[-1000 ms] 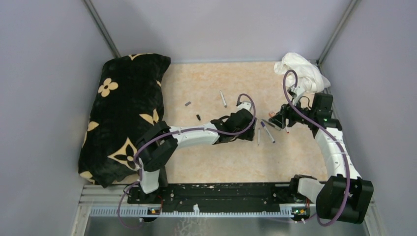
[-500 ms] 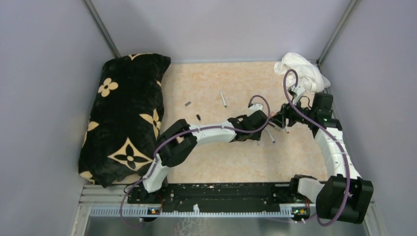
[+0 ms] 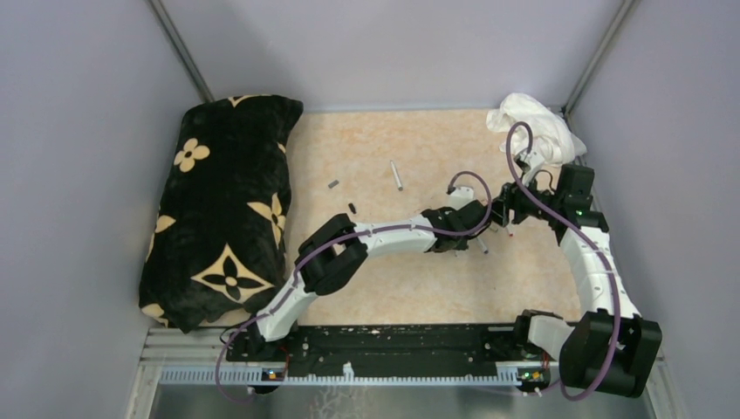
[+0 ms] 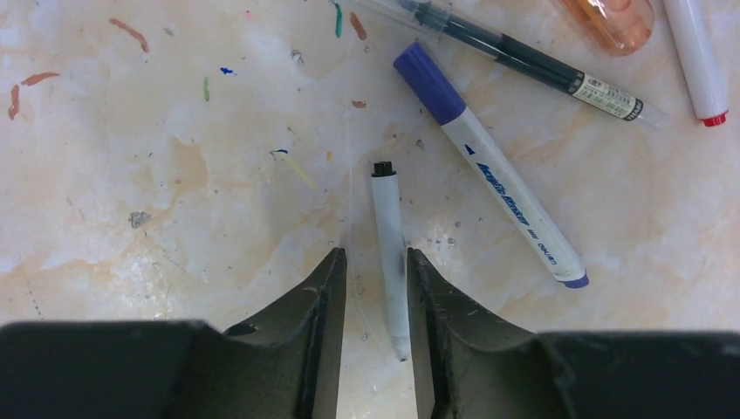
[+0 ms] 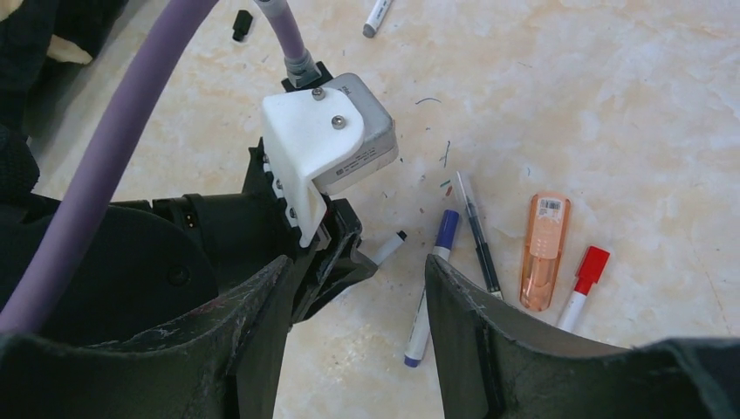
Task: Insert the pens into the pen caps
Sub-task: Pick up the pen from the center of the board.
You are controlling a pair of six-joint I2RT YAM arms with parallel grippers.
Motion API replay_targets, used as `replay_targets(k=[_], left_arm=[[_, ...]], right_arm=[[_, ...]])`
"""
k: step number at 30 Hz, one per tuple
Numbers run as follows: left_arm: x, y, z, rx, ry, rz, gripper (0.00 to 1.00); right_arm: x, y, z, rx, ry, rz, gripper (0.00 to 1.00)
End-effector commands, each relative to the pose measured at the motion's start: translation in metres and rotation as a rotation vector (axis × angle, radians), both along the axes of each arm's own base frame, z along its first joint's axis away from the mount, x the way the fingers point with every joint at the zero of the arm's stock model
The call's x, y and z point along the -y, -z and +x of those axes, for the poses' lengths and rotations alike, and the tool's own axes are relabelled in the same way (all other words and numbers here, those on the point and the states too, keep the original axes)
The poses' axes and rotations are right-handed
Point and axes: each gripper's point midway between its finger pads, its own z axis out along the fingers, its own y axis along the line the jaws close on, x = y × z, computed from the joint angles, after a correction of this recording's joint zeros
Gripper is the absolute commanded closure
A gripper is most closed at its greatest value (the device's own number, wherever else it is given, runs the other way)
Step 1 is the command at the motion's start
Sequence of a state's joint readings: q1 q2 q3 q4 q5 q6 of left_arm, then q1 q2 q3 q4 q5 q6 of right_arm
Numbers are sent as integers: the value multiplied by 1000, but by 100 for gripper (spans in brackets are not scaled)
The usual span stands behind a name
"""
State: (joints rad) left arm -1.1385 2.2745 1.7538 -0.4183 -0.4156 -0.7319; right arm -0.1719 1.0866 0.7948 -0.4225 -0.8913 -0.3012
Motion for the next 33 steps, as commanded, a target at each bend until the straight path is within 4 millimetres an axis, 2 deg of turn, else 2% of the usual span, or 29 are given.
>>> replay_targets(k=[1, 5, 9, 13, 16, 20, 25, 27, 30, 33], left_arm=[[-19, 17, -4, -11, -52, 101, 66], [-33, 28, -9, -10, -49, 165, 72], [-62, 38, -16, -14, -48, 273, 75], [-90, 49, -30, -11, 66, 345, 79], [-110, 48, -34, 26, 117, 360, 82], [-129, 48, -33, 34, 147, 403, 93], [-153, 48, -37, 31, 168, 460, 93], [-162, 49, -40, 18, 173, 445, 94], [-168, 52, -44, -11, 185, 373, 100], [-171, 51, -48, -31, 201, 292, 100]], right_arm=[[2, -20, 6, 77, -3, 10, 44], [2, -20, 5, 78, -4, 14, 44], [2, -20, 5, 77, -4, 18, 44], [1, -20, 5, 78, -9, 23, 44], [1, -20, 4, 78, -13, 26, 44], [0, -21, 3, 82, -19, 30, 44], [-3, -21, 0, 90, -36, 41, 45], [-5, -21, -2, 96, -51, 44, 45], [-8, -23, -6, 118, -83, 44, 45], [-14, -28, -13, 156, -136, 57, 45]])
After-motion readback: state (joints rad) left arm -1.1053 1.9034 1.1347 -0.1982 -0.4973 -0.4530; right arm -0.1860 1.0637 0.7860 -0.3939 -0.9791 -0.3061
